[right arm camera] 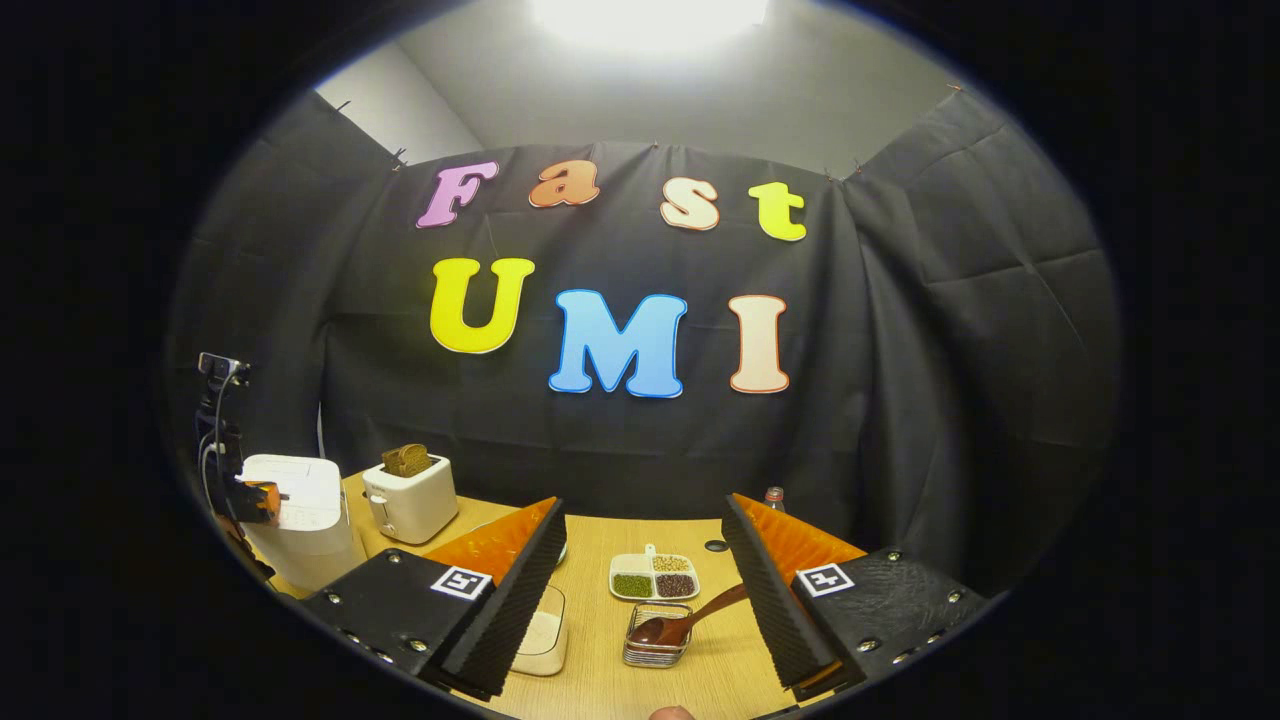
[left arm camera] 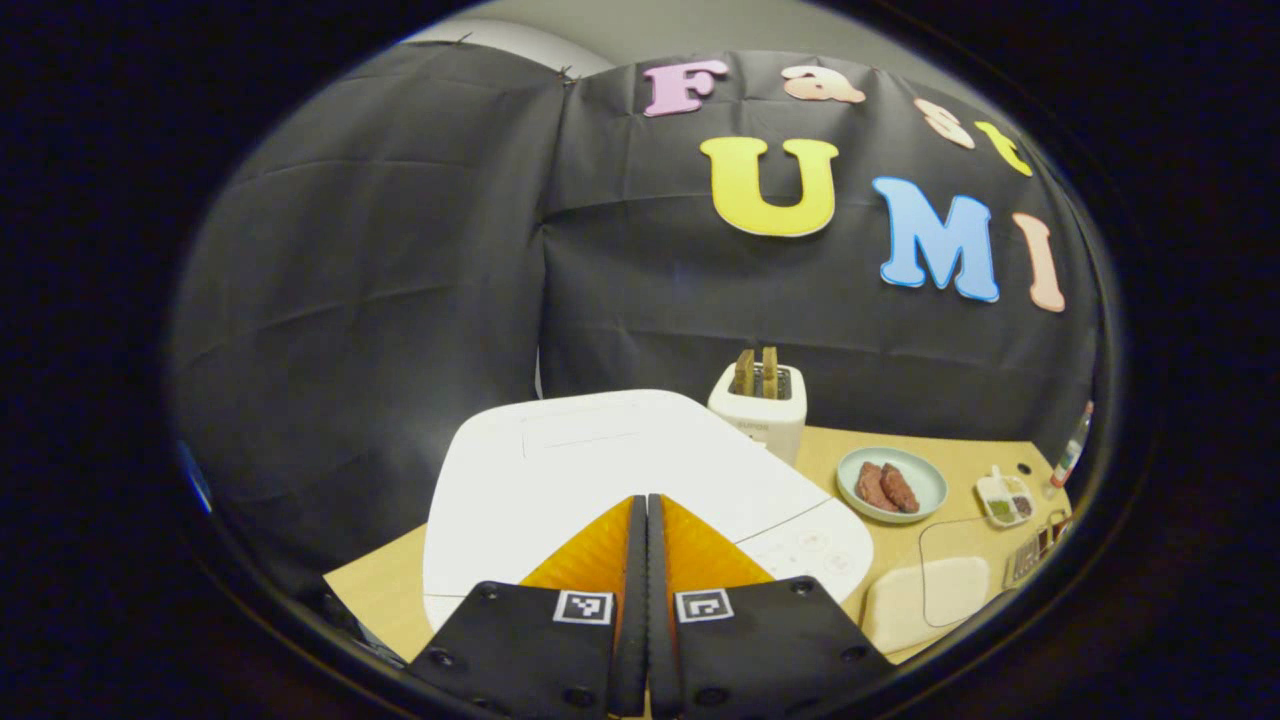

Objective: Close the left gripper, press the button to open the rice cooker; take a wooden spoon from the chopstick holder with the right hand, scoop a spoonful of rice and pour it into the rice cooker, then put the wooden spoon back into the chopstick holder.

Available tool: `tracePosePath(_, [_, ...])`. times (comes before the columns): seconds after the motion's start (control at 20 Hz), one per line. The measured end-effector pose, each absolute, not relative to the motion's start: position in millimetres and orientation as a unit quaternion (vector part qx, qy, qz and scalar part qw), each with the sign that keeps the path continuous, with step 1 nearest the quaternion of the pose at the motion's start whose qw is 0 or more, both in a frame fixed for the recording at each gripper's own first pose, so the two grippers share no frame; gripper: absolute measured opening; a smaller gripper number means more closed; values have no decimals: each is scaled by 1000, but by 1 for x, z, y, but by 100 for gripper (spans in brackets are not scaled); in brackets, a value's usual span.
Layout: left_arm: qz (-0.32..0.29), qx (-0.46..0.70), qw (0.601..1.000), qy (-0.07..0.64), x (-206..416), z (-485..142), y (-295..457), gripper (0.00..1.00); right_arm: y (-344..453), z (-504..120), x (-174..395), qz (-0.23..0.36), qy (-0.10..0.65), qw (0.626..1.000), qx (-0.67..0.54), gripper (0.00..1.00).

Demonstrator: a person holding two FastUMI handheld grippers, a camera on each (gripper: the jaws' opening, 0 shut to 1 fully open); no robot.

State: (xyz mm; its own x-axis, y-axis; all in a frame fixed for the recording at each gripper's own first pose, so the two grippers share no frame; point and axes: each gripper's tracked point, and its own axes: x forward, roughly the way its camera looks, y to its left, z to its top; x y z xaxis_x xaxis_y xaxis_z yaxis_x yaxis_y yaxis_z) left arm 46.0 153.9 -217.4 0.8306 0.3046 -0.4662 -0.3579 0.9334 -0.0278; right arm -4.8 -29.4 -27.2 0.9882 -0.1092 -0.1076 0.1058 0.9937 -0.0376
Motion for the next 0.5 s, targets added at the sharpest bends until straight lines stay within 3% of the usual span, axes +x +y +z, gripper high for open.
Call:
tracePosePath(0.35, [158, -7, 956, 248, 49, -206, 156, 9, -28, -28, -3, -47, 50, 998, -4, 95])
tracePosePath(0.5, [165, -9, 962, 219, 54, -180, 160, 9, -27, -29, -3, -43, 49, 998, -8, 95])
